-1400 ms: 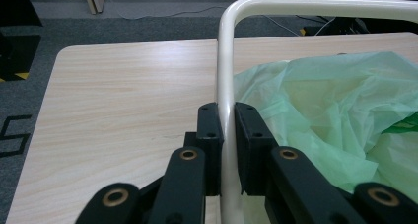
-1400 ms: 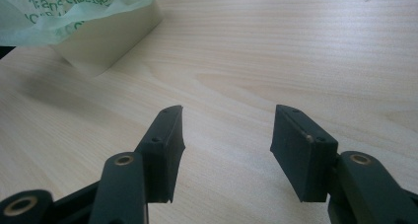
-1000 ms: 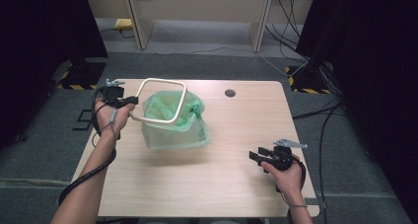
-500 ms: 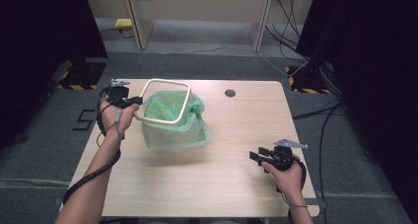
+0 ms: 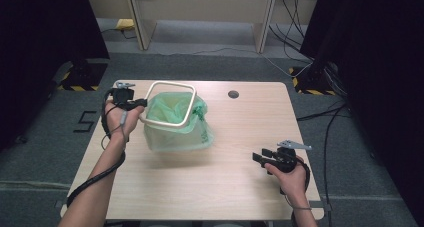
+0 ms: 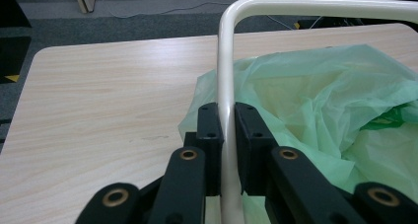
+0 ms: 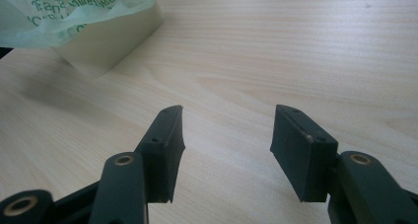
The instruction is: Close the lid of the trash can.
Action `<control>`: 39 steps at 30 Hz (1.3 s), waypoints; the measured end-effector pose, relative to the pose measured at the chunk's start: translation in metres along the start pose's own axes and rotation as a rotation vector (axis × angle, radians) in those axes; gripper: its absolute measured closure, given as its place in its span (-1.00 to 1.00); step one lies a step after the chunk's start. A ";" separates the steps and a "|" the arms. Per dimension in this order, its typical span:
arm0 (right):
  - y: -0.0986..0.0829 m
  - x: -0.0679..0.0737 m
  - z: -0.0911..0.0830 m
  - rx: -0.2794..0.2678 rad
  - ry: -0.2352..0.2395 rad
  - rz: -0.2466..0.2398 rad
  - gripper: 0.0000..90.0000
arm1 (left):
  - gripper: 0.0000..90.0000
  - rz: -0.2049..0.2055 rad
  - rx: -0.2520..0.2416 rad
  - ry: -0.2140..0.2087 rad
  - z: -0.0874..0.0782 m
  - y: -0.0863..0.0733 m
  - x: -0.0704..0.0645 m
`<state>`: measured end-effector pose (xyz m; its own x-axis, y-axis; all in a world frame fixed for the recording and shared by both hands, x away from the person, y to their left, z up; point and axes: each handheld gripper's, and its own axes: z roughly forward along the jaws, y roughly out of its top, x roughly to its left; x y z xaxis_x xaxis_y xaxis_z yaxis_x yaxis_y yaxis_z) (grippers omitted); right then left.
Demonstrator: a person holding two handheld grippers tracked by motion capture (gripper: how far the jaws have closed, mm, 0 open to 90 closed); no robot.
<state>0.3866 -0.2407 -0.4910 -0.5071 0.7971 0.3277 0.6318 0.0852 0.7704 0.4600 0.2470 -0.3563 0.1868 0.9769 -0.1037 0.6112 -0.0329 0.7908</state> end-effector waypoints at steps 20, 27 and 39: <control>0.009 0.010 0.004 -0.015 0.020 -0.023 0.03 | 0.80 0.011 0.023 0.004 0.008 -0.005 -0.009; 0.020 0.017 0.006 -0.025 0.029 -0.044 0.03 | 0.80 0.016 0.032 0.007 0.010 -0.007 -0.012; 0.050 0.040 0.015 -0.050 0.064 -0.100 0.03 | 0.67 0.038 0.048 -0.008 0.012 -0.008 -0.012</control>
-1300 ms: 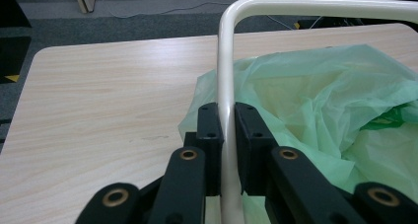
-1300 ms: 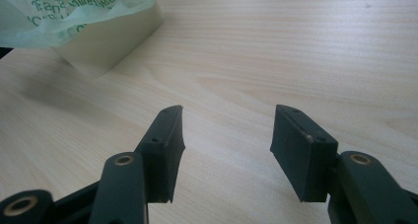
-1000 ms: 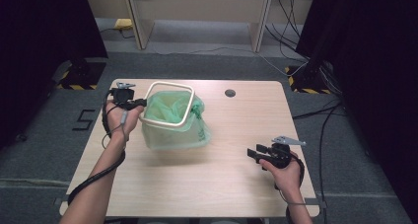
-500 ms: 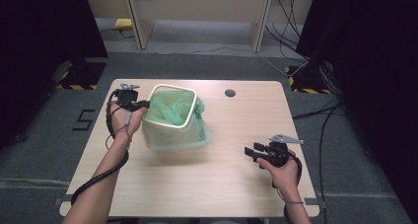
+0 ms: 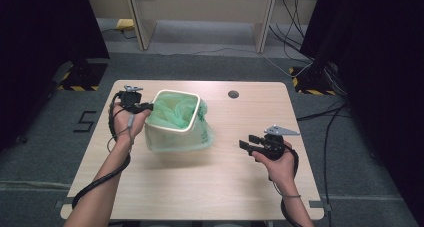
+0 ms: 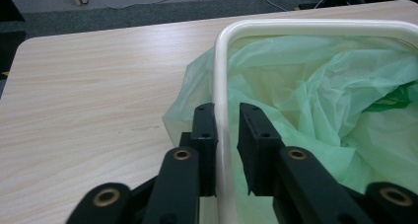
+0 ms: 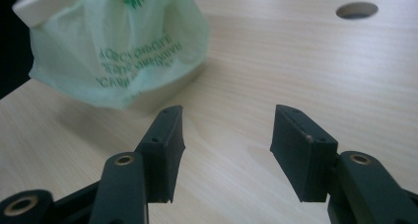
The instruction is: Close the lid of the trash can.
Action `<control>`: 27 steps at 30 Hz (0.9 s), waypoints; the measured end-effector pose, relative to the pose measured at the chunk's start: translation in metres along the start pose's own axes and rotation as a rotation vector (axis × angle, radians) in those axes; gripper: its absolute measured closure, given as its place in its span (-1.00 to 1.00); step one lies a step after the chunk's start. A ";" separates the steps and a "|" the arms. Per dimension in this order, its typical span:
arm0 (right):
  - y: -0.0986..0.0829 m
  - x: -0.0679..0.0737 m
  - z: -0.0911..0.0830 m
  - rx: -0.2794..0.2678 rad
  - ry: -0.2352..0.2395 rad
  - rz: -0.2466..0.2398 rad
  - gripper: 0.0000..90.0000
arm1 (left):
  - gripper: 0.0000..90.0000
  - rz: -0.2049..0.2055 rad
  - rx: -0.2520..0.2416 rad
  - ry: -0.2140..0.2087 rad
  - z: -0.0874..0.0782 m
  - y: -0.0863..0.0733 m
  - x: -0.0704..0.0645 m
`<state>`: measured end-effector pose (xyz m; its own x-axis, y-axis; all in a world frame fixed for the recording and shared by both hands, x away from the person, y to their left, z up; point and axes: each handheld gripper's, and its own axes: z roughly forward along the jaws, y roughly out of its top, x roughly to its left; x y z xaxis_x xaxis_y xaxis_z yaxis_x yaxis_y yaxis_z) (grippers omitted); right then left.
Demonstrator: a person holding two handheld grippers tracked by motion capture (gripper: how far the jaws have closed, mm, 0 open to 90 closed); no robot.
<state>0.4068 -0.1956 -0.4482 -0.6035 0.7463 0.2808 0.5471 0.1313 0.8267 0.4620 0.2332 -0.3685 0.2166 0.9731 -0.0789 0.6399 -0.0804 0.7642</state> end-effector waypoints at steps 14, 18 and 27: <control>0.080 0.047 0.046 -0.030 0.026 -0.053 0.16 | 0.51 0.006 0.001 -0.079 -0.011 -0.008 0.009; 0.101 0.060 0.065 -0.023 0.025 -0.047 0.17 | 0.49 0.008 0.006 -0.109 -0.016 -0.011 0.013; 0.130 0.078 0.102 0.014 0.003 -0.028 0.13 | 0.46 -0.017 0.024 -0.162 -0.019 -0.011 0.018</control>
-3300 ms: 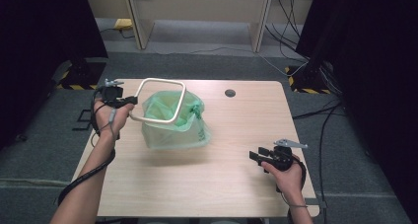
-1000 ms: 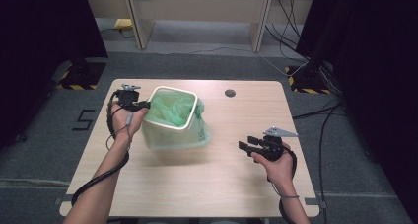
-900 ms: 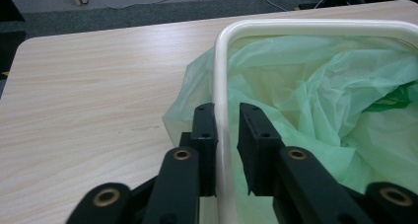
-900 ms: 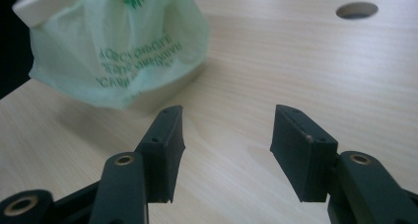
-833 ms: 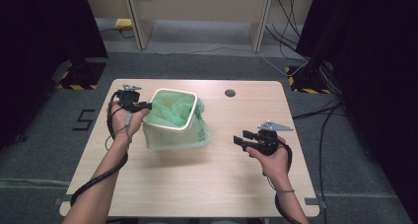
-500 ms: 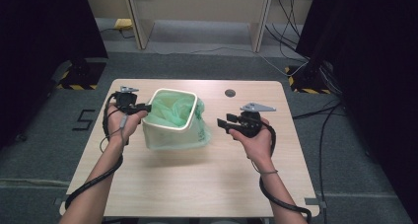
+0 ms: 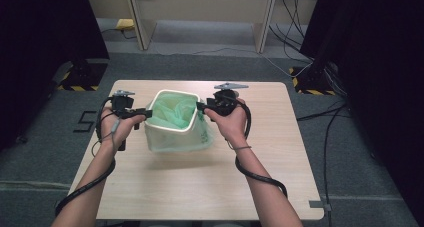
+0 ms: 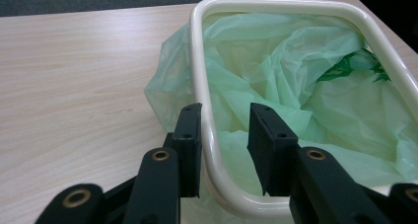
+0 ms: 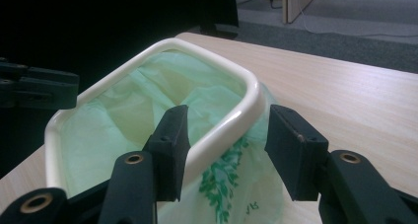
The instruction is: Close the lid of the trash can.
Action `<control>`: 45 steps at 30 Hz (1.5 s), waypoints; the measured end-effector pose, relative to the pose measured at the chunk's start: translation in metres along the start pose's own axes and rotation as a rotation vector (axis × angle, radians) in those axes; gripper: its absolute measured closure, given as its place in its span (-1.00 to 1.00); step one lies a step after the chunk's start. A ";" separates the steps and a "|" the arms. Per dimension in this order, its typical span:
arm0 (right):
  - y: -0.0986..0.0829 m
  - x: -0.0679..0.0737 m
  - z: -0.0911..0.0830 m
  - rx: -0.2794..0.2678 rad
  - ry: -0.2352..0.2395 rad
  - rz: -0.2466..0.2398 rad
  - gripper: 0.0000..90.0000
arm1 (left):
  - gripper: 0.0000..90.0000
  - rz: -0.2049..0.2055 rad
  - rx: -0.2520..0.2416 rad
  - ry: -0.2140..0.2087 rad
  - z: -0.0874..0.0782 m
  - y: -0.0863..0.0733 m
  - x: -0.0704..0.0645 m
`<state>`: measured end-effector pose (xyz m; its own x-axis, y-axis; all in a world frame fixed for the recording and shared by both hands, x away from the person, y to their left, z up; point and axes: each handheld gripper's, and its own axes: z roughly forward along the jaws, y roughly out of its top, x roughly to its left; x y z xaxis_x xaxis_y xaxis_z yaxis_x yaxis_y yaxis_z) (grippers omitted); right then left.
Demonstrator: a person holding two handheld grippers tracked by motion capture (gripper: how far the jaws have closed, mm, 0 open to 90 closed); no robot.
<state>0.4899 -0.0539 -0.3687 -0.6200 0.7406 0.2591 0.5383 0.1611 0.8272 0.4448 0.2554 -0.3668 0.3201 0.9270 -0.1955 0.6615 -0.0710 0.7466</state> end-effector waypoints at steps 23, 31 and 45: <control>0.007 -0.004 0.038 0.081 -0.075 0.042 0.34 | 0.42 -0.002 0.038 -0.027 0.006 -0.001 -0.001; 0.012 -0.007 0.044 0.082 -0.102 0.039 0.41 | 0.48 0.031 0.036 -0.026 0.003 -0.003 -0.004; 0.011 -0.007 0.038 0.022 -0.110 0.039 0.38 | 0.51 0.040 -0.006 -0.019 -0.004 -0.005 -0.002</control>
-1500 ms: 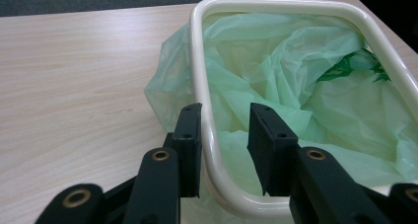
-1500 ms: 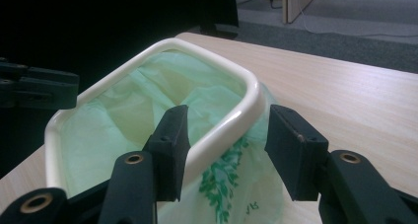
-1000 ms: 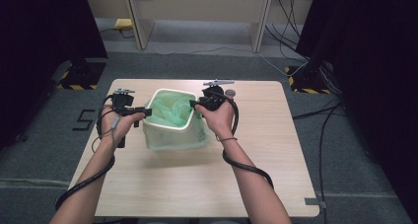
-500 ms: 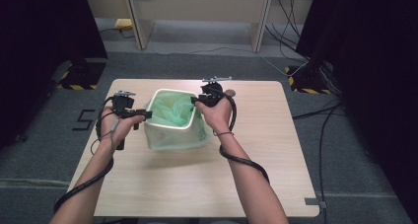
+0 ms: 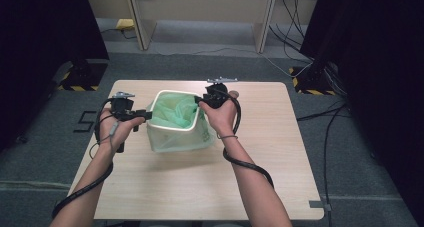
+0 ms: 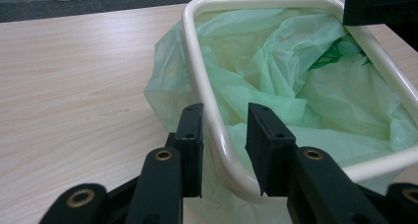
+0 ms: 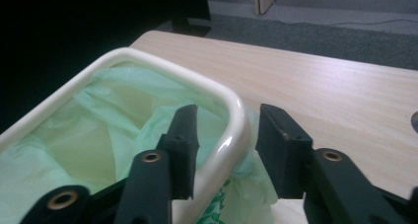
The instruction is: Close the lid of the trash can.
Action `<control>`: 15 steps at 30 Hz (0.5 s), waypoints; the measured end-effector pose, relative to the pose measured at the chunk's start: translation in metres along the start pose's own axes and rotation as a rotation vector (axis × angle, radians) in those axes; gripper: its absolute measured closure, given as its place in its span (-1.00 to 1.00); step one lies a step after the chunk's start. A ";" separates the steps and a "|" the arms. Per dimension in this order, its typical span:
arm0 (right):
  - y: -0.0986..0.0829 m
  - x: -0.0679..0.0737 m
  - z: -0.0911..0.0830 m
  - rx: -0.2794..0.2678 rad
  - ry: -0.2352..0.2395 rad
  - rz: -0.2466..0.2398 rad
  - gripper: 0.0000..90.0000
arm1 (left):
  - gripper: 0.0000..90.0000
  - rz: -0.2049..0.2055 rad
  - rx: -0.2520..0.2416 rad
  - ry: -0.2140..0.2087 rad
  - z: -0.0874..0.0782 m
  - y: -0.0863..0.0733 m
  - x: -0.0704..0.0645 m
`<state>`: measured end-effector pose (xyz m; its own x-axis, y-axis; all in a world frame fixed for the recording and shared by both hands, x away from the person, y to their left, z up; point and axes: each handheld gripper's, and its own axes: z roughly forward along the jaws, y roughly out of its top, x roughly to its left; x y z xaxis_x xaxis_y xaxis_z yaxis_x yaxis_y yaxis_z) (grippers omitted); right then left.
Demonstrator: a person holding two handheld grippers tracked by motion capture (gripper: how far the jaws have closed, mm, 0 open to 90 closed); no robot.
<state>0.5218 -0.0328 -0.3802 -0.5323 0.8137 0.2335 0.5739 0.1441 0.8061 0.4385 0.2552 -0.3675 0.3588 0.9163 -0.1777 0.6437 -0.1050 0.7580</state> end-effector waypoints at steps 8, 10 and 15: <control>0.000 0.000 0.002 0.002 -0.013 -0.028 0.68 | 0.56 0.018 0.008 -0.003 0.004 -0.002 -0.004; -0.001 -0.001 0.003 0.004 -0.019 -0.036 0.71 | 0.57 0.021 0.011 -0.003 0.004 -0.003 -0.003; -0.001 -0.001 0.007 0.015 -0.033 -0.052 0.73 | 0.67 0.031 0.023 0.005 0.004 -0.006 -0.002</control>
<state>0.5260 -0.0296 -0.3853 -0.5411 0.8229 0.1735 0.5553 0.1946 0.8086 0.4370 0.2523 -0.3742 0.3753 0.9145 -0.1513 0.6479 -0.1421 0.7484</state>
